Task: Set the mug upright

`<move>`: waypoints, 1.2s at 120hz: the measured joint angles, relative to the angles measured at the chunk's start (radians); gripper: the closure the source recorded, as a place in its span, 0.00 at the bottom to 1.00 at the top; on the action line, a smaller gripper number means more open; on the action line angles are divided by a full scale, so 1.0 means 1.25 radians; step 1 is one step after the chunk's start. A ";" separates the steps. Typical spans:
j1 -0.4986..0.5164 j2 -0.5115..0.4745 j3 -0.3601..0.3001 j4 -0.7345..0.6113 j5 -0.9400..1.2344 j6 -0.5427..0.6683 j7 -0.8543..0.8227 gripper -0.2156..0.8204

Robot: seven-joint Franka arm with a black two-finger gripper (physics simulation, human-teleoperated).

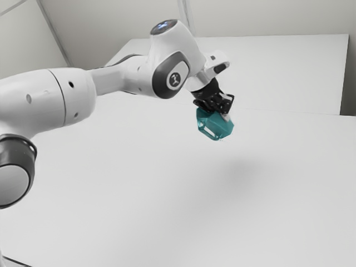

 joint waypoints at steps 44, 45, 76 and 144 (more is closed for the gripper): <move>0.107 -0.153 -0.008 -0.159 0.122 -0.138 -0.068 0.96; 0.110 -0.156 -0.008 -0.164 0.122 -0.140 -0.069 0.96; 0.152 -0.204 -0.008 -0.267 0.128 -0.159 -0.084 0.96; 0.187 -0.202 -0.008 -0.414 0.108 -0.097 -0.110 0.96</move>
